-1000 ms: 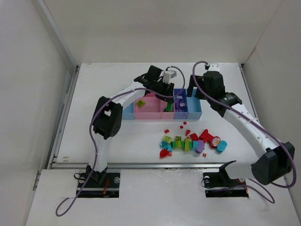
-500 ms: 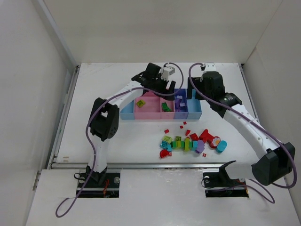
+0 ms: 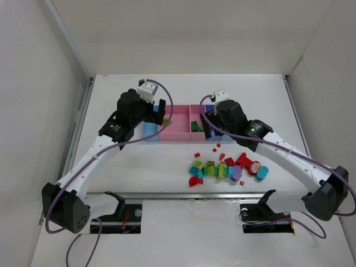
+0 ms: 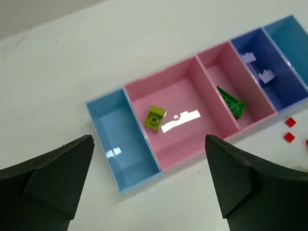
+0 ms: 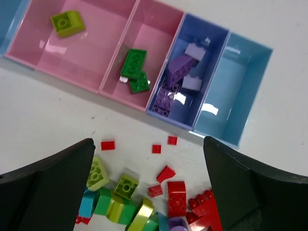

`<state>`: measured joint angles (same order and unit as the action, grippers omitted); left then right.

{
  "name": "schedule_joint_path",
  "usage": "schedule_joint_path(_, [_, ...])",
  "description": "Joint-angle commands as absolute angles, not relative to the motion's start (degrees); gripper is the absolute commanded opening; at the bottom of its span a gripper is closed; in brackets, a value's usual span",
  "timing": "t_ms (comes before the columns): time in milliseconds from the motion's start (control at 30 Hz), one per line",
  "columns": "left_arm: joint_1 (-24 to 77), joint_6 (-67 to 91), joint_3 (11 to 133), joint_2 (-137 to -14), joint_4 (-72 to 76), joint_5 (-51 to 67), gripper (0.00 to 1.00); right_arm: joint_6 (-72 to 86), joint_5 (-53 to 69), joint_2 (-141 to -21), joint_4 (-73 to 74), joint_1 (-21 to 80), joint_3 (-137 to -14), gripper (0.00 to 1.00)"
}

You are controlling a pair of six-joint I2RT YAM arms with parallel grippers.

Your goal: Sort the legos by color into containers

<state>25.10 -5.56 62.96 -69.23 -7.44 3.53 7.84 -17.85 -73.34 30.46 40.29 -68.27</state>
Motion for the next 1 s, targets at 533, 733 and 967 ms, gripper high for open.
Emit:
schedule_joint_path(533, [25.22, 1.05, 42.28, -57.84, 2.63, 0.18, 0.99, 14.95, 1.57, -82.79, 28.92, 44.82, -58.1, 0.83])
schedule_joint_path(733, [25.22, 1.05, 41.22, -57.83, 3.16, 1.58, 0.99, 13.01, 5.19, -85.25, 25.23, 45.35, -55.99, 0.86])
schedule_joint_path(967, [25.22, 1.05, 41.22, -57.83, 3.16, 2.11, 0.99, 10.2, 7.03, -91.84, 24.18, 45.35, -58.35, 0.85])
